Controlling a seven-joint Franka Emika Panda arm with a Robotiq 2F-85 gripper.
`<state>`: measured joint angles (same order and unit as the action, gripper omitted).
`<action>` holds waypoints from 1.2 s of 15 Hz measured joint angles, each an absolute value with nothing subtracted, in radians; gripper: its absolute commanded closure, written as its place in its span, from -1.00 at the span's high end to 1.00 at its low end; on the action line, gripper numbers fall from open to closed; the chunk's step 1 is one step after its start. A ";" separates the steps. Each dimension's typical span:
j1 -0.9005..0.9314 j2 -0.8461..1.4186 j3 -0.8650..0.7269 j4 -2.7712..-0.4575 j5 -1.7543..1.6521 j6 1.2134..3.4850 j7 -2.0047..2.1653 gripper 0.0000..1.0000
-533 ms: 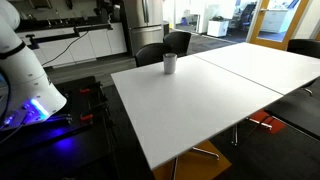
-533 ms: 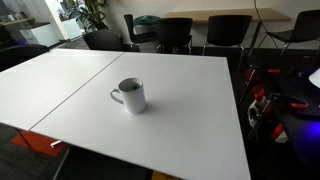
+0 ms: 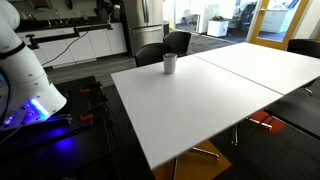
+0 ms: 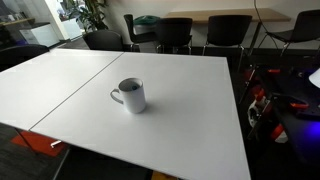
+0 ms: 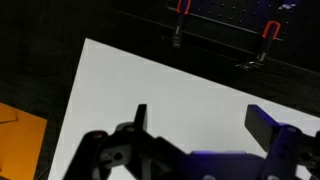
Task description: Take the marker out of the mug
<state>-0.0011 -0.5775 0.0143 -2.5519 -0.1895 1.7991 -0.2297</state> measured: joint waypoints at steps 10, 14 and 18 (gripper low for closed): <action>0.031 -0.511 0.021 -2.483 -0.166 1.898 -0.152 1.00; 0.045 -0.426 0.054 -2.395 -0.121 1.923 -0.049 1.00; 0.061 -0.317 0.079 -2.298 -0.037 1.954 0.043 1.00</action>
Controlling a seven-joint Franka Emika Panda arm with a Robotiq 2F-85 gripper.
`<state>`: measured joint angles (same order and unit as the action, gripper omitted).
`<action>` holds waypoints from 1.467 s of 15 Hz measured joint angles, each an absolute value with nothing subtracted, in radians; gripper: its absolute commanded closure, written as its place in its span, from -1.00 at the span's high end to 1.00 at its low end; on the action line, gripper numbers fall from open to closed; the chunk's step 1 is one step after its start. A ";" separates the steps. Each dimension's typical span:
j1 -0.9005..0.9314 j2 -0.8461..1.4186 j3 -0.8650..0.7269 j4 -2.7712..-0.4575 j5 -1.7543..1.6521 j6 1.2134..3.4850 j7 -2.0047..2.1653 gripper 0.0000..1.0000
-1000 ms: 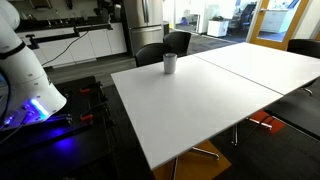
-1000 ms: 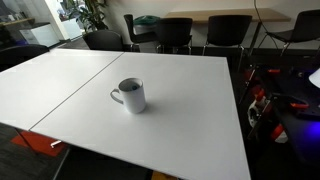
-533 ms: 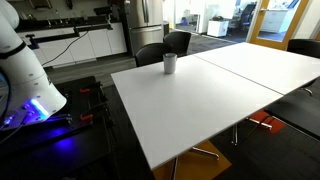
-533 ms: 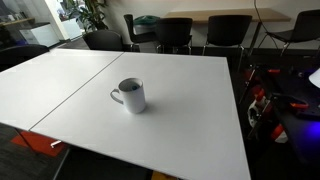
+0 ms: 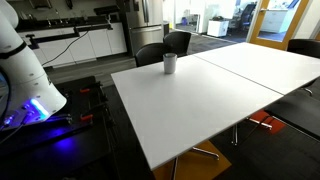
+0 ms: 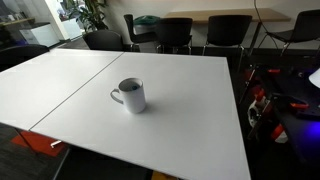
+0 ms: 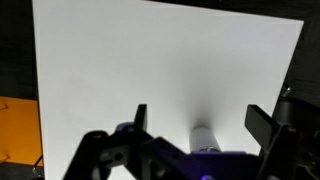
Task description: Take the marker out of the mug
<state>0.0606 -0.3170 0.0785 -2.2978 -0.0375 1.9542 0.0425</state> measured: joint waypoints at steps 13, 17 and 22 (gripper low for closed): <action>0.070 0.018 0.094 -2.026 0.173 1.965 0.196 1.00; 0.070 0.012 0.094 -2.026 0.173 1.965 0.196 1.00; 0.070 0.031 0.091 -2.023 0.179 1.975 0.215 1.00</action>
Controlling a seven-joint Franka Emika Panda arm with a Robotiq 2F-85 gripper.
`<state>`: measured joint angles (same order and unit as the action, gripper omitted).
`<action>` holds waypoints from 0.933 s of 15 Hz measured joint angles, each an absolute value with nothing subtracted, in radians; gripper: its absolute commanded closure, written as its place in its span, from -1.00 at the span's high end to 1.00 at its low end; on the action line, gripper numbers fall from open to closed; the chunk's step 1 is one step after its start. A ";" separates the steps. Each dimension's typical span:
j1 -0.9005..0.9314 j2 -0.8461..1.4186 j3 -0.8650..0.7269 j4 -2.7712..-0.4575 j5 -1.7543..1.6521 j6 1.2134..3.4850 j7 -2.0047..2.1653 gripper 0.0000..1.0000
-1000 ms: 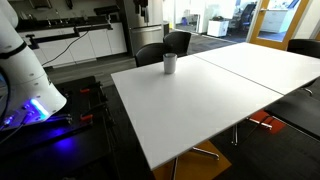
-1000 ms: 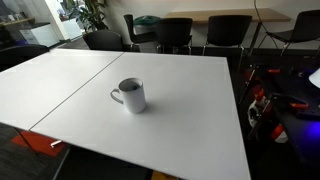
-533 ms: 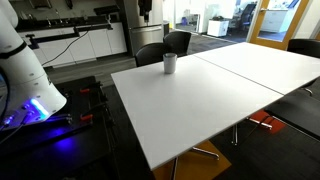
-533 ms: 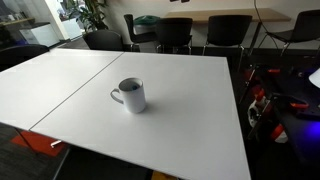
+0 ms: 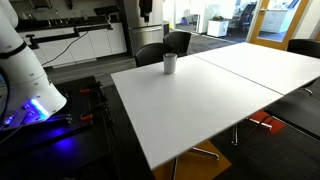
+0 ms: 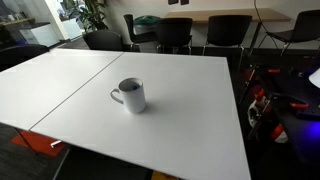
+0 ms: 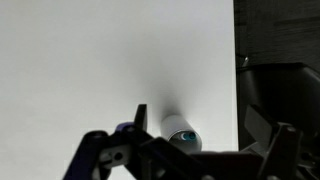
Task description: Take the marker out of the mug
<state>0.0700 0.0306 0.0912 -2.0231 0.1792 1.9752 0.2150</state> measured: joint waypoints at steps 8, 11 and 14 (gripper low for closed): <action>0.095 0.188 0.093 -1.951 0.175 2.131 0.381 1.00; 0.111 0.263 0.093 -1.911 0.175 2.194 0.392 1.00; 0.115 0.330 0.091 -1.874 0.175 2.239 0.399 1.00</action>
<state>0.1154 0.3305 0.0913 -1.8738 0.1750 2.2392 0.3991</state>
